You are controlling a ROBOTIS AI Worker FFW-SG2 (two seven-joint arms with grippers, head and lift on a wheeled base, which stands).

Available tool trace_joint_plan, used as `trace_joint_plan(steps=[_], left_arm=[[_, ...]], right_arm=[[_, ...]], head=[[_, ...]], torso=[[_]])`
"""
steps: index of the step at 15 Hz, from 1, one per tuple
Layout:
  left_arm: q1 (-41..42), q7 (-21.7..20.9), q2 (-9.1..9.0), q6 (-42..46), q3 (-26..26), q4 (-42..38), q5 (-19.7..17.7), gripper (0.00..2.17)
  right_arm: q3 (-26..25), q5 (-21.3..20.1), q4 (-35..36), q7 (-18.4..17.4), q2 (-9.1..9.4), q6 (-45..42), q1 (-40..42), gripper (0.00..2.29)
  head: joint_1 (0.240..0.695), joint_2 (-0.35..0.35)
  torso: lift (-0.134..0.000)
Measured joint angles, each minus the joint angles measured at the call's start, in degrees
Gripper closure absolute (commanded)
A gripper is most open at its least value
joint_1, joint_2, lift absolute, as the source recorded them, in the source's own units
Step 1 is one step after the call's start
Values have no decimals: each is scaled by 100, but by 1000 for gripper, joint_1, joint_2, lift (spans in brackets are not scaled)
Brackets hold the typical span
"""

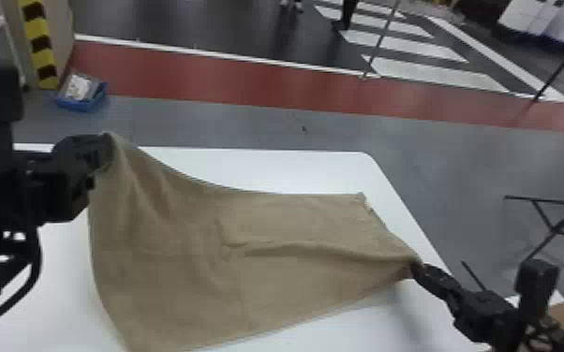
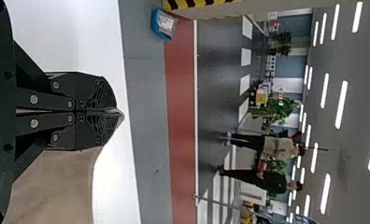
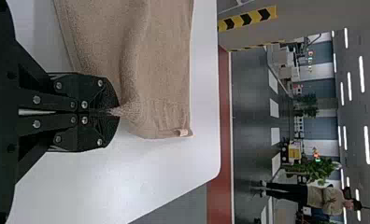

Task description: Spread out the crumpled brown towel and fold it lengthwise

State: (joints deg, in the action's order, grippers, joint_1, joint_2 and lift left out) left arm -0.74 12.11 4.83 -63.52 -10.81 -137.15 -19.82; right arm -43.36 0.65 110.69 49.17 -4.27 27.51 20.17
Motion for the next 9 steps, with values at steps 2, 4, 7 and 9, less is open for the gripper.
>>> trace_joint_plan(steps=[2,4,7,9], left_arm=[[-364,165,-308,-26,-187,75,-105,1420],[-641,195,-442,-30,-409,229,-147,1420],[-900,391,-464,-29,-708,692,322,1420],[-963,508,-465,-29,-670,1236,890,1420]], right_arm=[[-13,17,-50,42,-22,-101,91,1450],[32,4,-85,28,-25,-204,170,1450],[134,-18,-133,13,-2,-328,267,1450],[172,8,-133,14,5,-450,363,1450]], head=[[695,-350],[695,-350],[695,-350],[695,-350]], torso=[[-125],[-125],[-125],[-125]])
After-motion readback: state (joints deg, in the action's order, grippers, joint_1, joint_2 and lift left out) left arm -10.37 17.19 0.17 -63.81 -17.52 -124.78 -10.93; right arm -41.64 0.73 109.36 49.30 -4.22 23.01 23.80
